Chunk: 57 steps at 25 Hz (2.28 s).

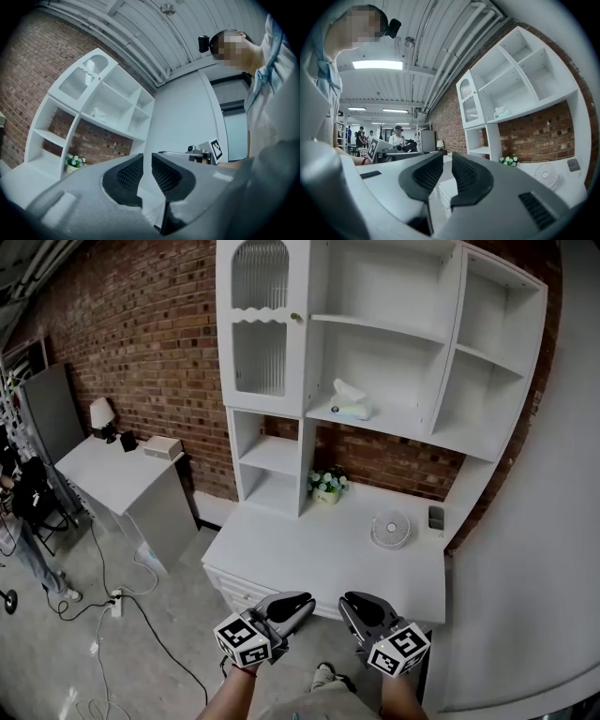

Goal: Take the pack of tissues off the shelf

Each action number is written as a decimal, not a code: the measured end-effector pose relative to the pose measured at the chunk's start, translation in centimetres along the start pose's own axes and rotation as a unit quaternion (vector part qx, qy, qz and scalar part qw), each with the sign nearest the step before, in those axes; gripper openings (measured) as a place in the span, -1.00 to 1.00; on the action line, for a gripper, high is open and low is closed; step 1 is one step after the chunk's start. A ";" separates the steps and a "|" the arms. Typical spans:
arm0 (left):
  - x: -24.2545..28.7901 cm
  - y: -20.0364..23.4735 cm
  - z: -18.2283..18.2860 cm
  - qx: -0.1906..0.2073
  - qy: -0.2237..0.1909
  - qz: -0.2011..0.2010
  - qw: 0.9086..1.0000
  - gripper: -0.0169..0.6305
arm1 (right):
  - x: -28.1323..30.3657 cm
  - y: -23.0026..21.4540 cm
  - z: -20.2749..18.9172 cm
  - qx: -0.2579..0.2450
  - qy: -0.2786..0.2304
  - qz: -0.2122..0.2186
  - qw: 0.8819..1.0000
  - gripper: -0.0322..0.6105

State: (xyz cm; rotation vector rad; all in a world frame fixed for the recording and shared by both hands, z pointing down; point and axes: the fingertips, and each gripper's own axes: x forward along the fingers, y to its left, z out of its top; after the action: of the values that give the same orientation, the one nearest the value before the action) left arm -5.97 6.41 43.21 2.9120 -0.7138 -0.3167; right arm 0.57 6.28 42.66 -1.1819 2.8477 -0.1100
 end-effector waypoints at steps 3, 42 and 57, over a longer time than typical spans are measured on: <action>0.8 1.6 -0.2 -0.008 0.000 0.007 1.000 -0.76 | 1.2 -1.0 -0.3 0.000 0.007 0.012 1.000 -0.69; 19.8 14.8 0.7 -0.001 -0.006 -0.002 1.000 -0.76 | 10.1 -21.3 2.4 0.021 -0.006 0.048 0.999 -0.68; 22.0 19.3 5.3 0.039 -0.014 -0.044 0.998 -0.76 | 14.6 -24.2 6.0 -0.021 -0.030 0.005 0.999 -0.68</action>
State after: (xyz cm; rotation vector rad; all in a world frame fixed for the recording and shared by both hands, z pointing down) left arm 3.35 -21.30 37.56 3.0242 -0.6174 -0.3458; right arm 7.76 -21.36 38.47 -1.1584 2.8168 -0.0159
